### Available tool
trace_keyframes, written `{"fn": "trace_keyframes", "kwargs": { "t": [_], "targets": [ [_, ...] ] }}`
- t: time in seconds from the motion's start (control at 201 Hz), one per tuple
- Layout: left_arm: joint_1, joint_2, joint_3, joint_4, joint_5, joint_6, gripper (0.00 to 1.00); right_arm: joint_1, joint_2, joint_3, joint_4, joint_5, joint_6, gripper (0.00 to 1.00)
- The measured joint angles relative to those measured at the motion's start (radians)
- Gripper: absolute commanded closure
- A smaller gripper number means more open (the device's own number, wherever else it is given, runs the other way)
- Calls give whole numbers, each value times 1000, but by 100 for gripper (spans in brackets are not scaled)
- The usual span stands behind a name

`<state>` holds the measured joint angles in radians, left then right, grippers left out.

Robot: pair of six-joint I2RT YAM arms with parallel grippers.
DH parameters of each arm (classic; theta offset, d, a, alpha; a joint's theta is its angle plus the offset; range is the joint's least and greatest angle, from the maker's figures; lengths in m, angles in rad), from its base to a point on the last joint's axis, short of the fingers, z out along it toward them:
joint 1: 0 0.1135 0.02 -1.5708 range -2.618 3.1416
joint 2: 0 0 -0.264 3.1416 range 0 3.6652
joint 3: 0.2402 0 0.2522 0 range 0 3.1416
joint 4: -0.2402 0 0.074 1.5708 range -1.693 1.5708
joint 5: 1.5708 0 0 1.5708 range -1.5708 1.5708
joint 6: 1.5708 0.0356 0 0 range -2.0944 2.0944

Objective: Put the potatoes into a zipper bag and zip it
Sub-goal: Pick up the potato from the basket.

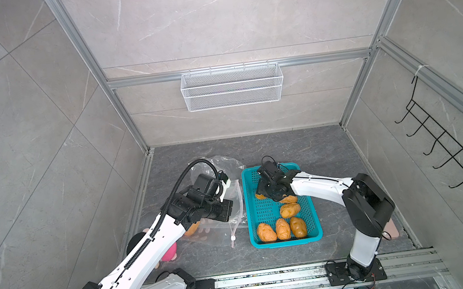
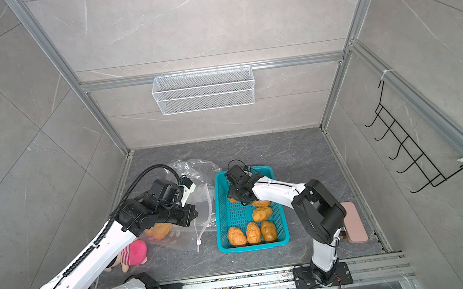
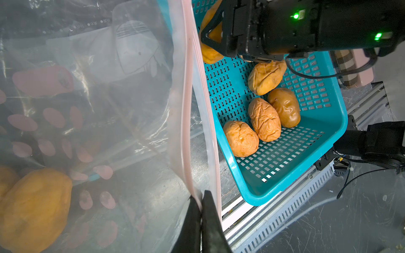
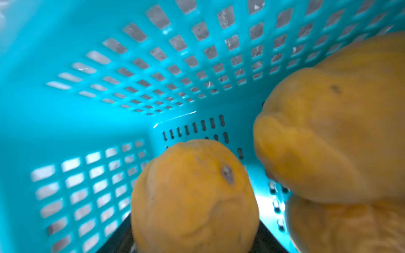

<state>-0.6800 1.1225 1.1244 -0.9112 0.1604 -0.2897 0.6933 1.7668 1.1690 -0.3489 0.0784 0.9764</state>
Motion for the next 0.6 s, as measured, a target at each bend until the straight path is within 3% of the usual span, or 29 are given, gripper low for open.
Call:
{"fn": "trace_keyframes", "kwargs": {
  "t": [0.259, 0.597],
  "targets": [
    [0, 0, 0, 0, 0, 0, 100, 16, -248, -171, 173, -44, -94, 45],
    [0, 0, -4, 1, 0, 0, 100, 117, -494, -338, 494, -210, -249, 45]
  ]
}}
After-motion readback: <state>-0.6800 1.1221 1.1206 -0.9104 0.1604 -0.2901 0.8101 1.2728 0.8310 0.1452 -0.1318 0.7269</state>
